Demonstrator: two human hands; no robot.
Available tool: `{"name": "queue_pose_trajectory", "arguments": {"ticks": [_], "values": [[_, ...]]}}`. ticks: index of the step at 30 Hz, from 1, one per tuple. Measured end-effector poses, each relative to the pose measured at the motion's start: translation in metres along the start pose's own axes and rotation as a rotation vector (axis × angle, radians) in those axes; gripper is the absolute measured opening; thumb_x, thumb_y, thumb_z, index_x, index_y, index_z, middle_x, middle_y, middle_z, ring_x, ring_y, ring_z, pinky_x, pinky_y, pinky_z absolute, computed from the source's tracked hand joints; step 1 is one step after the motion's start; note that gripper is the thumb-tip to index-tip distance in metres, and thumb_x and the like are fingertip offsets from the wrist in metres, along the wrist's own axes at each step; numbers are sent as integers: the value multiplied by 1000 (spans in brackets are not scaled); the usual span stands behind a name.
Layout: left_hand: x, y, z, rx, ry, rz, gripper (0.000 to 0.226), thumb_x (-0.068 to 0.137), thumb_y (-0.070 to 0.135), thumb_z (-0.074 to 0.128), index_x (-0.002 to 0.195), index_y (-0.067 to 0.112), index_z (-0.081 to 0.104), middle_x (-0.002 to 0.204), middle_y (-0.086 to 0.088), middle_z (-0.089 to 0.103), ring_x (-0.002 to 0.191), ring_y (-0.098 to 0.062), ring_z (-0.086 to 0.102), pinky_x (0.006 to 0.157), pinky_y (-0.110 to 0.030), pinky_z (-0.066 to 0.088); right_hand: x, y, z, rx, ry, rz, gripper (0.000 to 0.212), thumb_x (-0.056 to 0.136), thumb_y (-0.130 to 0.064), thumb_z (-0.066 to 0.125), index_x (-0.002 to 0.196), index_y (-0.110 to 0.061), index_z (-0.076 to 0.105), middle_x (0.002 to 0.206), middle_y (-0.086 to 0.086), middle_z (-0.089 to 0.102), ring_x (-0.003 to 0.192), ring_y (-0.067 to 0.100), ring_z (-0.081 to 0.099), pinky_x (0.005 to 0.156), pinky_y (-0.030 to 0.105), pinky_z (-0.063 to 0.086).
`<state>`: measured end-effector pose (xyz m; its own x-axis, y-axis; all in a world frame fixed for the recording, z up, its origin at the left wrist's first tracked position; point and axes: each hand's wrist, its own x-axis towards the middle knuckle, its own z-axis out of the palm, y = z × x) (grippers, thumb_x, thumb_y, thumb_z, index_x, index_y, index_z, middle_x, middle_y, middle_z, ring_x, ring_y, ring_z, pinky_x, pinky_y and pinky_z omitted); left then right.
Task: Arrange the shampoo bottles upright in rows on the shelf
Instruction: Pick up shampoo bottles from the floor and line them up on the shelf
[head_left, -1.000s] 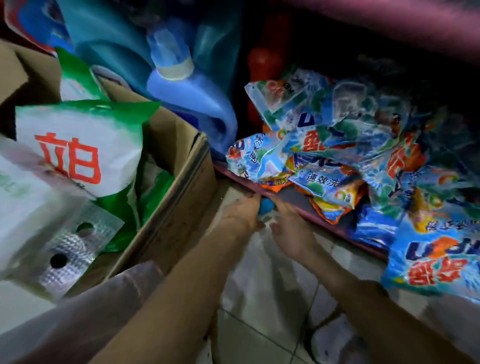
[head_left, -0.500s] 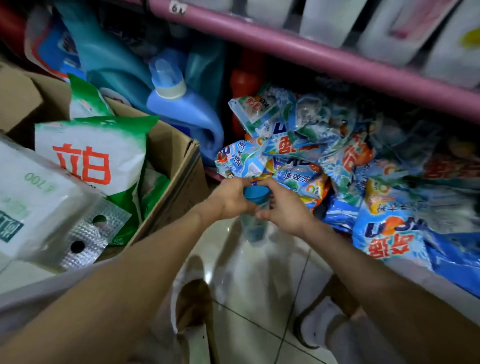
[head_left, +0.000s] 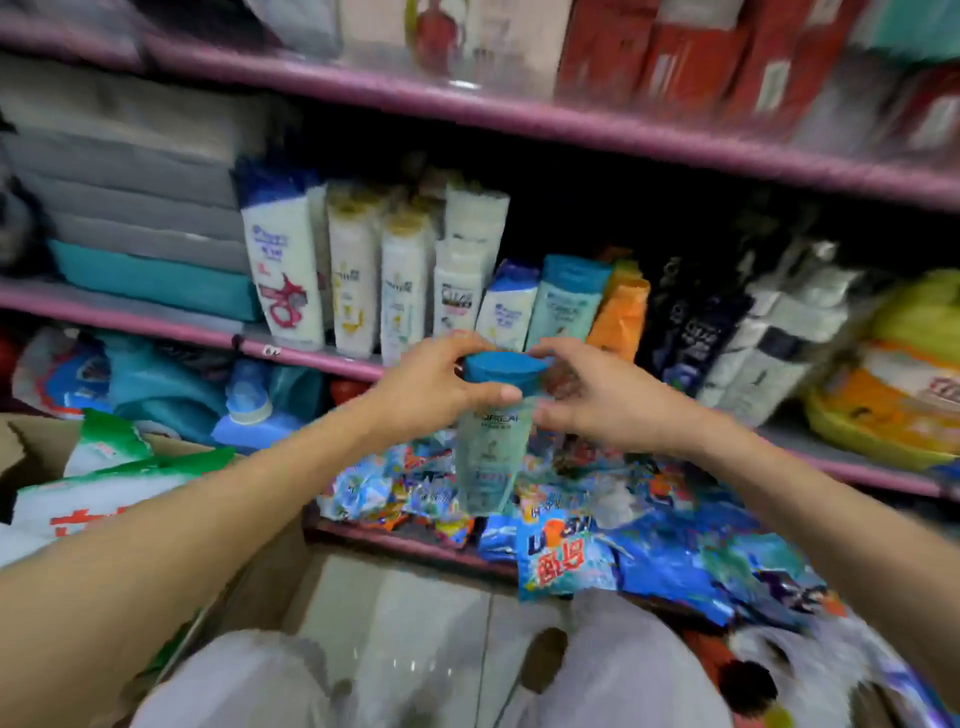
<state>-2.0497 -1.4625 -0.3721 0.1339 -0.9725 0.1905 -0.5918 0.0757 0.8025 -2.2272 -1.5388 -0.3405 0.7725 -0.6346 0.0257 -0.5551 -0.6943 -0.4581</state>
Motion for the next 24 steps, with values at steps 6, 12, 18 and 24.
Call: {"name": "queue_pose_trajectory", "arguments": {"ticks": [6,12,18,24], "values": [[57,70,-24,142,115,88,32,76,31,77,100,12,64,86,1,65,76,-11,57,62,-20,41,31,-5,-102,-172,245,-1,43,81,-6,67,122,-8,55,120,9,63,109,16,60,96,24,44],[91,74,-31,219,99,69,35,73,37,77,99,18,63,90,5,66,81,-11,61,70,-30,49,81,15,-108,-346,93,86,66,80,-20,69,139,-13,40,138,10,50,126,24,49,99,29,40],[113,70,-37,176,66,65,31,72,42,77,93,25,62,84,12,61,77,-4,59,66,-26,48,107,30,-99,-456,31,174,29,82,-31,67,105,-17,56,106,8,61,104,29,56,80,33,46],[114,50,-36,27,19,6,27,73,39,78,92,29,63,81,13,66,70,4,60,52,-11,41,120,31,-100,-390,60,230,38,82,-30,64,115,-12,62,116,10,64,102,25,61,83,34,54]]}}
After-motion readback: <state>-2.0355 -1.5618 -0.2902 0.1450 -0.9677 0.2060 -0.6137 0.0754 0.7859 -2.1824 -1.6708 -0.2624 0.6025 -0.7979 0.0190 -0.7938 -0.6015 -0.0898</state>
